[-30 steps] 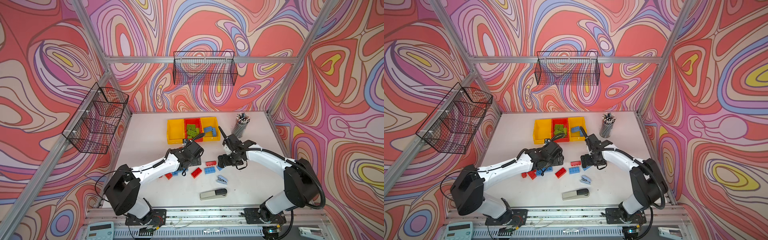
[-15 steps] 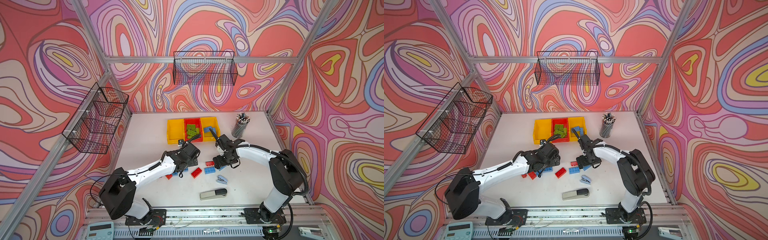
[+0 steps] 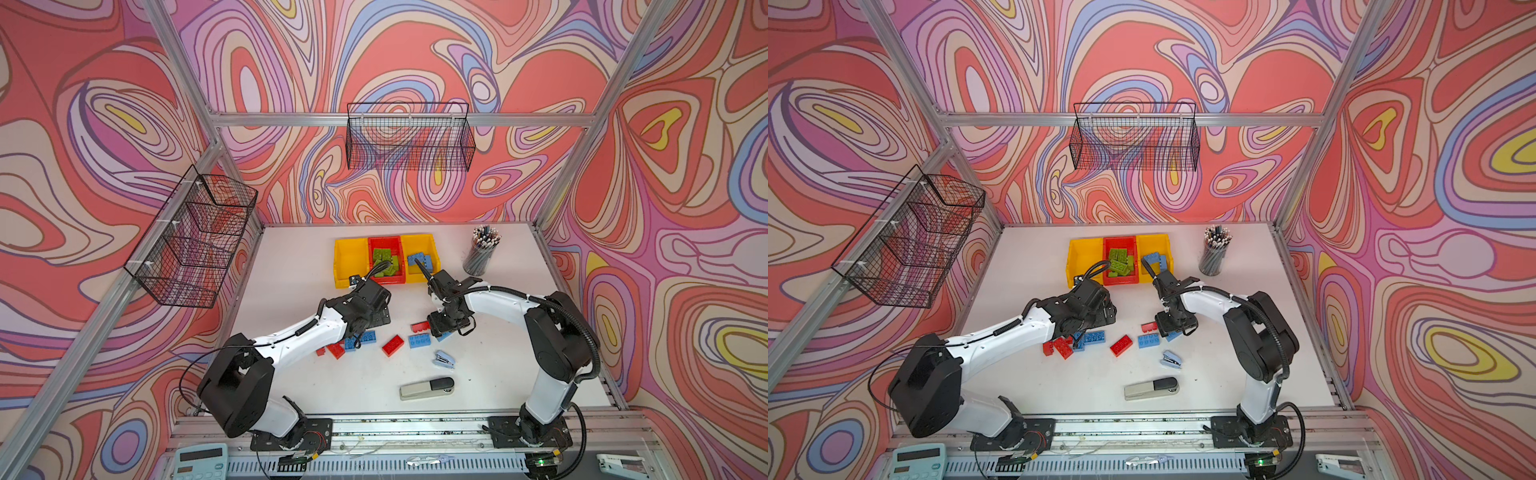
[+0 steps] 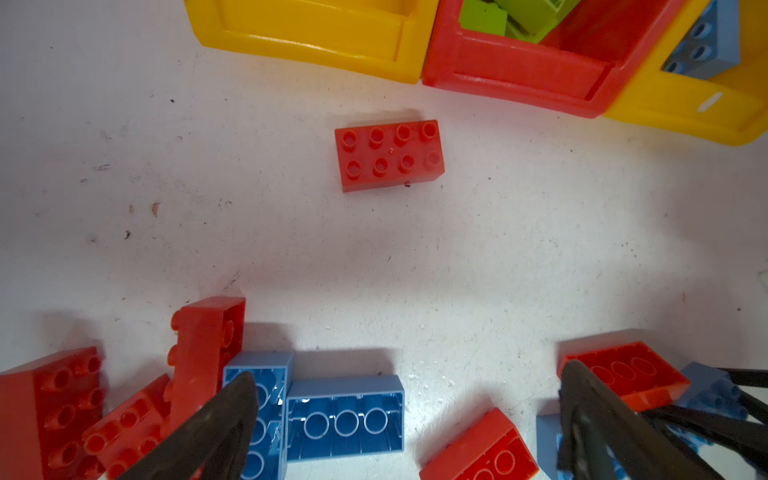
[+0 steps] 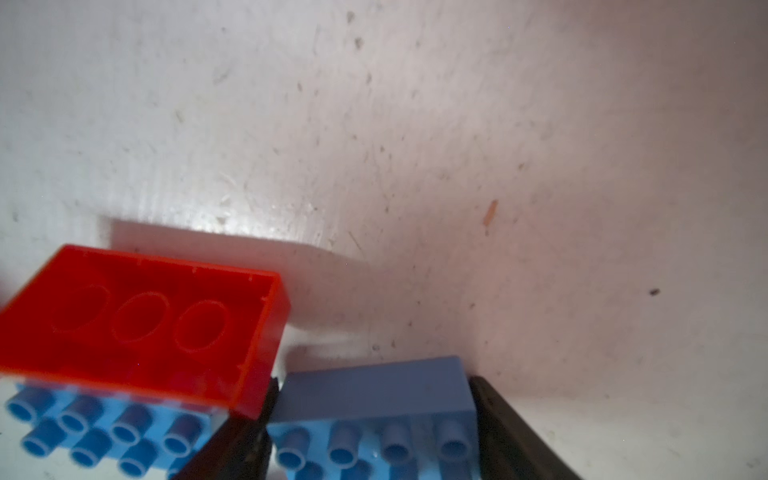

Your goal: Sort the legos into containers by color

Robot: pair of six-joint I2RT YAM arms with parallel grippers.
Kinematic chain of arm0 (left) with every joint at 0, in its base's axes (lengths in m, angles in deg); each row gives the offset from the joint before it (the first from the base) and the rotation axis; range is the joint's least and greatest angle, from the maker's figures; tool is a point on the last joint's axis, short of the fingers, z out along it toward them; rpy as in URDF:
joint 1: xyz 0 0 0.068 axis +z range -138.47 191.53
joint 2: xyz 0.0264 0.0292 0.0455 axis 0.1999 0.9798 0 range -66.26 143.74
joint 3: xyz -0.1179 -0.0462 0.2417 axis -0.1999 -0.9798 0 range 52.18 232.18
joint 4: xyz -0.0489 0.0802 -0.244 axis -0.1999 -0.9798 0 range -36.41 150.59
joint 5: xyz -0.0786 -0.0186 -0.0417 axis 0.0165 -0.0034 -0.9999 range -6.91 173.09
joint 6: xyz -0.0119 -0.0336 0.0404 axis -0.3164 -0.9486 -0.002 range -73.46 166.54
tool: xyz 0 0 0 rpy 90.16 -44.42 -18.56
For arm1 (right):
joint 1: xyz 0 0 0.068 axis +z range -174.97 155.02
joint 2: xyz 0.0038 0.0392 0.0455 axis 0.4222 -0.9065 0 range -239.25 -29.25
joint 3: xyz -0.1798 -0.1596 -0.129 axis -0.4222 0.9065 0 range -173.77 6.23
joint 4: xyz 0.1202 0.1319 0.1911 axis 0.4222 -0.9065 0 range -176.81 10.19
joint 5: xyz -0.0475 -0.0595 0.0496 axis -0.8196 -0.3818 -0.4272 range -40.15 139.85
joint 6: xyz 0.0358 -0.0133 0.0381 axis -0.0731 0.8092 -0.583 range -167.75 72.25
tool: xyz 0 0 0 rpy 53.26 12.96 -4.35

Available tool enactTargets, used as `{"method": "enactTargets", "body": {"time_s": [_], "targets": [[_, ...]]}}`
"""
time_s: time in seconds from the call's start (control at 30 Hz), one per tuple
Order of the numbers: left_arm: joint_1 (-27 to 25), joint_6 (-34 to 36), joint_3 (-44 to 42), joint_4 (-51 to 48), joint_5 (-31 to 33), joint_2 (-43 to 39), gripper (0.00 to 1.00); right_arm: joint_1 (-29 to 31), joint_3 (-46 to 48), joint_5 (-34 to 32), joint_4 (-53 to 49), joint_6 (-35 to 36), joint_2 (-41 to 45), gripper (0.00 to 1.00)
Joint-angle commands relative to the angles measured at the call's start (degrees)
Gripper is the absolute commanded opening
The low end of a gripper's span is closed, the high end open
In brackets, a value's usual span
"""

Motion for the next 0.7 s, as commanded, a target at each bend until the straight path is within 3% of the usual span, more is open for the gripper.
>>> {"method": "enactTargets", "body": {"time_s": [0.0, 0.13, 0.67], "targets": [[1.0, 2.0, 2.2, 0.5, -1.6, 2.1, 1.0, 0.4, -0.2, -1.2, -0.5, -0.6, -0.7, 0.68], [1.8, 4.0, 4.6, 0.3, -2.8, 3.8, 1.0, 0.4, 0.0, -2.0, -1.0, -2.1, -0.5, 0.62], [4.4, 10.4, 10.7, -2.2, -3.2, 5.8, 1.0, -0.2, -10.1, -1.0, -3.3, -7.8, -2.5, 0.58]]}}
